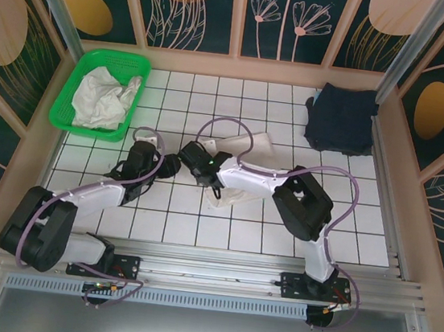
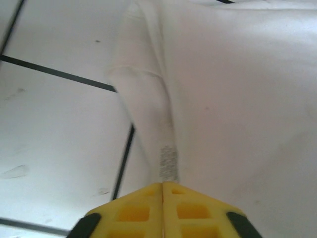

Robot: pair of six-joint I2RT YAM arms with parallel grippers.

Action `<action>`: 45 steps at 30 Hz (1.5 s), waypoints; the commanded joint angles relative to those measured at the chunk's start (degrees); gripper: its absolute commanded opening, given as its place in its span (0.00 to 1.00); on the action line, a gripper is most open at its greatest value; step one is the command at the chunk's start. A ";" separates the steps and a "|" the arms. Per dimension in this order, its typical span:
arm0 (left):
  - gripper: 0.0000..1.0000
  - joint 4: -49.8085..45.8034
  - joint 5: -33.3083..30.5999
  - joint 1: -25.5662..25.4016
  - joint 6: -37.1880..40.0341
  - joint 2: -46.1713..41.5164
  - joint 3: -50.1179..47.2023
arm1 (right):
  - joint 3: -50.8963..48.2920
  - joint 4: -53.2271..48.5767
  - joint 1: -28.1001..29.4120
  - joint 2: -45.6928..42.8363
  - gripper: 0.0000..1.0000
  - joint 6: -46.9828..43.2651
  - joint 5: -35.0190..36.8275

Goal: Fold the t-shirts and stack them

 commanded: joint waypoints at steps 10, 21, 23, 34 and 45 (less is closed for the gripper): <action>0.66 0.10 -0.45 1.47 2.47 -3.56 -3.07 | -0.12 -4.40 -2.62 1.50 0.22 3.41 1.28; 0.65 -0.80 -0.66 2.42 2.73 -4.95 -3.80 | -1.60 -2.63 -5.04 3.56 0.27 2.33 1.49; 0.65 -0.92 -0.80 2.42 2.73 -4.98 -3.71 | -1.92 -2.06 -5.13 3.35 0.24 1.80 1.05; 0.66 -1.42 0.37 2.42 2.22 -4.64 -3.27 | -0.78 -4.09 -4.95 5.59 0.47 1.76 2.68; 0.65 -0.94 0.93 2.39 0.97 -3.48 -3.21 | -3.78 -1.76 -4.68 0.30 0.03 -0.56 3.36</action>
